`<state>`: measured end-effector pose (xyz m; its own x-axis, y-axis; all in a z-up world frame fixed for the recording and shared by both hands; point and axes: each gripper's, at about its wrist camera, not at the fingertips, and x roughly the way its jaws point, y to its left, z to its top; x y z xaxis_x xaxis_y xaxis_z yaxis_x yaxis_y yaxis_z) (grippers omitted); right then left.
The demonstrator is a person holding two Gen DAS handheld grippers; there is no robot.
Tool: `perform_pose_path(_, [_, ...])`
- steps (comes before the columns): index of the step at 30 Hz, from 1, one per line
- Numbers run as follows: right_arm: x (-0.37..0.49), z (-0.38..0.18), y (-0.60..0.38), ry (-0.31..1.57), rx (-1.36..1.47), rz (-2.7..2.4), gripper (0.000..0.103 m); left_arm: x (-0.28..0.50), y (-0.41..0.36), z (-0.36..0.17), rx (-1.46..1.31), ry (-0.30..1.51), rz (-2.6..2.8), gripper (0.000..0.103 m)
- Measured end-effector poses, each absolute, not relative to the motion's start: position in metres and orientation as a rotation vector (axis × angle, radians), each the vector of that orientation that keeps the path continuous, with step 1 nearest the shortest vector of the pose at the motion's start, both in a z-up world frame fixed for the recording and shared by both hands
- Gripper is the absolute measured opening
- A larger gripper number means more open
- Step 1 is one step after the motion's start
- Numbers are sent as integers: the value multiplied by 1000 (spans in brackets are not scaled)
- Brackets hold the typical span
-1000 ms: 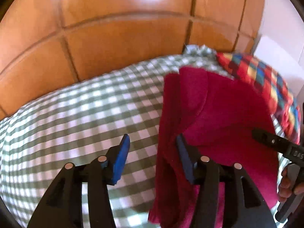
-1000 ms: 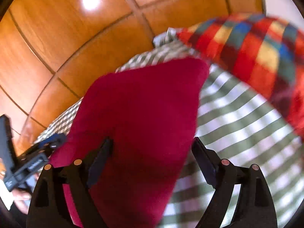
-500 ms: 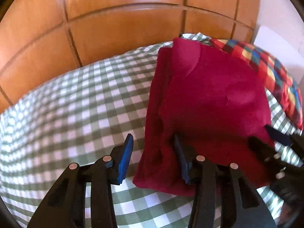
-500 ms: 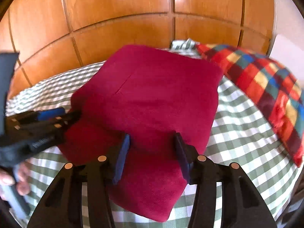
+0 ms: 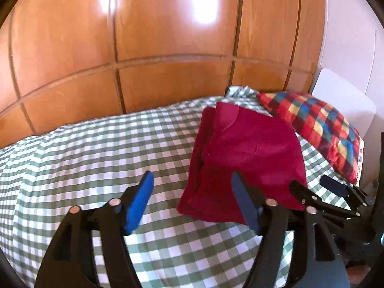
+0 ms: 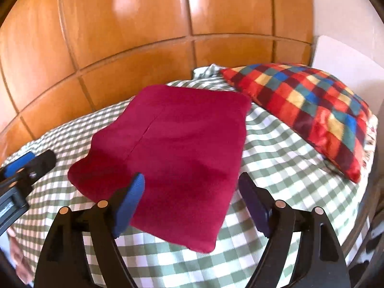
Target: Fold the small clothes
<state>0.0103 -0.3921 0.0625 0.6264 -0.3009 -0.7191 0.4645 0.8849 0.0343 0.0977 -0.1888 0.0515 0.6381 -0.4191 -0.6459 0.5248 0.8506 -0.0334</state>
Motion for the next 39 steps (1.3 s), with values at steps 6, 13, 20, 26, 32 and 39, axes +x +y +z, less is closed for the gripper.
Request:
perform_pose_path(6, [-7, 71, -383, 759, 234, -514, 89, 77, -171, 68, 157, 642, -499, 84])
perform_pose_path(13, [-25, 79, -371, 727, 231, -558, 93, 56, -158, 75, 155, 604, -453, 95])
perform_pose_path(20, [-38, 89, -355, 684, 169, -589, 95, 46, -151, 69, 146, 619, -425, 100])
perform_pose_path(26, [-45, 92, -351, 675, 160, -598, 95, 41, -148, 68, 144, 625, -420, 100])
perform_pose_path(32, [-49, 98, -351, 652, 177, -609, 95, 38, -145, 72, 141, 609, -418, 100])
perform_pose_path(39, [-49, 99, -349, 653, 173, -607, 95, 34, -145, 75, 146, 603, -419, 100])
